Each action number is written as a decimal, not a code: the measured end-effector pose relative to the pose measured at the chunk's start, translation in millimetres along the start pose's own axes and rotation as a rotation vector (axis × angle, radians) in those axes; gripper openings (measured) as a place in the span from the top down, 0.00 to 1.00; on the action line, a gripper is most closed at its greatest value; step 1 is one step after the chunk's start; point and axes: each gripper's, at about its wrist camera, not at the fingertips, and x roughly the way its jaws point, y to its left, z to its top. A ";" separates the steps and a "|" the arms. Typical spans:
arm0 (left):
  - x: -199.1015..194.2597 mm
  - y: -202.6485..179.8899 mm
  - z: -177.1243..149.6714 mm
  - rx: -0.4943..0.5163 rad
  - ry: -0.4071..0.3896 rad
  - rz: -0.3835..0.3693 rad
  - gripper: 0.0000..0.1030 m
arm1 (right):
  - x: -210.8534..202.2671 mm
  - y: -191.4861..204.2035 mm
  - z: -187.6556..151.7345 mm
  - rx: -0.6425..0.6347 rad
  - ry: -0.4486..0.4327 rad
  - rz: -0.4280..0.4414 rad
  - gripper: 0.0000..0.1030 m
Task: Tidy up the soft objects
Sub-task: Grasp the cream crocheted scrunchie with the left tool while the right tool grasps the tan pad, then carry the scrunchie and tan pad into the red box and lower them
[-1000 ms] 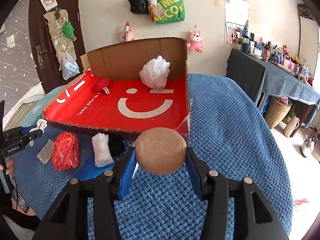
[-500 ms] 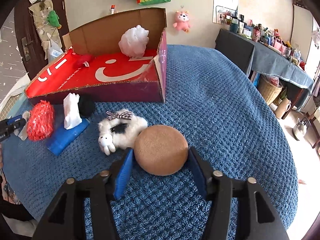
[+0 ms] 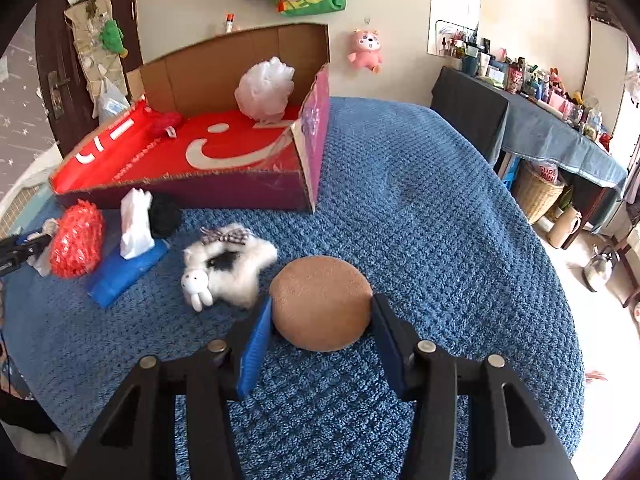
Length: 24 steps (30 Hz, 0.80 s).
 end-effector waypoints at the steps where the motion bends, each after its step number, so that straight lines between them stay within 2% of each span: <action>1: -1.4 -0.4 0.4 0.002 -0.005 0.000 0.65 | -2.2 -1.7 0.3 0.008 -0.006 0.008 0.50; 9: -11.5 -5.9 6.8 0.013 -0.033 -0.014 0.65 | -15.0 2.1 7.3 0.016 -0.051 0.028 0.50; 13: -28.5 -16.1 25.1 0.037 -0.092 -0.056 0.65 | -26.2 17.5 21.7 -0.005 -0.092 0.088 0.50; 18: -28.0 -37.8 76.5 0.108 -0.146 -0.139 0.65 | -32.2 52.8 74.0 -0.088 -0.169 0.186 0.49; 22: 7.0 -54.6 130.9 0.153 -0.087 -0.199 0.65 | -12.7 80.8 127.3 -0.181 -0.181 0.243 0.49; 24: 27.3 -60.2 152.9 0.159 -0.039 -0.196 0.65 | 4.0 89.6 156.7 -0.196 -0.158 0.276 0.49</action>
